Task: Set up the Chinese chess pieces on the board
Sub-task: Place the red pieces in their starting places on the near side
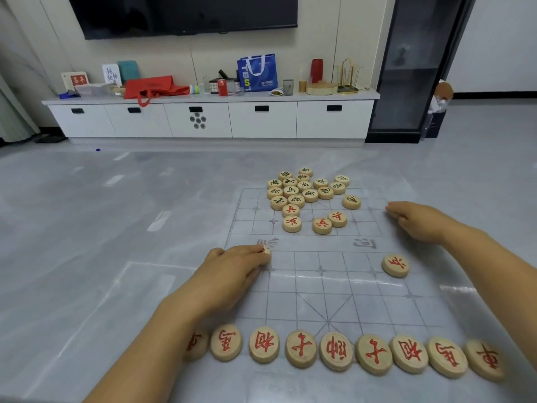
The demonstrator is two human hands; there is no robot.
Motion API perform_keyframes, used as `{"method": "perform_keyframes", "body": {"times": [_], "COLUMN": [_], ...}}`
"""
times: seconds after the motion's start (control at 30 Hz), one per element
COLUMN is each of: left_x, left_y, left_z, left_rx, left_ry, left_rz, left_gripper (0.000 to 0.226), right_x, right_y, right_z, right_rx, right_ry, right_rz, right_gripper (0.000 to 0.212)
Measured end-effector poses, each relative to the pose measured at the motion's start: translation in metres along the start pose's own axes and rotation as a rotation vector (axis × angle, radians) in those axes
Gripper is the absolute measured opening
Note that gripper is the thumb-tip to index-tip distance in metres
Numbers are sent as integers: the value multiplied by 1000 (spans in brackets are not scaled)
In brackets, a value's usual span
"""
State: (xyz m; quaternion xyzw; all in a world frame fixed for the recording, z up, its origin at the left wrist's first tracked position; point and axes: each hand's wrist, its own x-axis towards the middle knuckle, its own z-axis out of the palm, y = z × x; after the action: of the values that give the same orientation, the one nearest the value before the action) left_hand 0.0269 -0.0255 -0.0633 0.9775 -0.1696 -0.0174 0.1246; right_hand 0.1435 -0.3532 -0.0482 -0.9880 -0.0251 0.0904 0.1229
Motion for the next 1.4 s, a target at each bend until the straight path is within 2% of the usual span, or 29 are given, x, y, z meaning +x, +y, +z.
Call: {"method": "perform_keyframes", "body": {"times": [0.3, 0.4, 0.5, 0.6, 0.73, 0.8, 0.87, 0.97, 1.17, 1.27, 1.4], "left_x": [-34, -43, -50, -52, -52, -52, -52, -50, -44, -42, -35], "left_y": [-44, -36, -21, -17, -28, -39, -46, -46, -37, -33, -24], "left_z": [-22, -21, -13, -8, -16, -17, -16, -14, -16, -17, -14], "left_rx": [-58, -98, -88, -104, -264, -262, -257, -275, -402, -431, -333], "left_ry": [-24, 33, 41, 97, 268, 302, 280, 223, 189, 108, 24], "left_rz": [-155, -126, -37, -24, -156, -246, -319, -352, -289, -262, -207], "left_gripper": [35, 34, 33, 30, 25, 24, 25, 26, 26, 35, 41], "right_x": [-97, -119, -136, -147, -153, -152, -150, -144, -138, -137, -134], "right_y": [49, 32, 6, -10, -4, 7, 14, 10, -3, -5, -4], "right_z": [-2, 6, 14, 20, 20, 20, 21, 27, 34, 36, 35], "right_rx": [91, 18, -2, 41, 337, 381, 358, 297, 154, 122, 102], "right_ry": [-76, -177, -194, -163, -1, 97, 155, 103, 61, 52, 43], "right_rz": [34, -6, -103, -170, -201, -165, -119, -93, -94, -87, -109], "right_gripper": [38, 41, 42, 43, 38, 37, 30, 26, 43, 41, 36]}}
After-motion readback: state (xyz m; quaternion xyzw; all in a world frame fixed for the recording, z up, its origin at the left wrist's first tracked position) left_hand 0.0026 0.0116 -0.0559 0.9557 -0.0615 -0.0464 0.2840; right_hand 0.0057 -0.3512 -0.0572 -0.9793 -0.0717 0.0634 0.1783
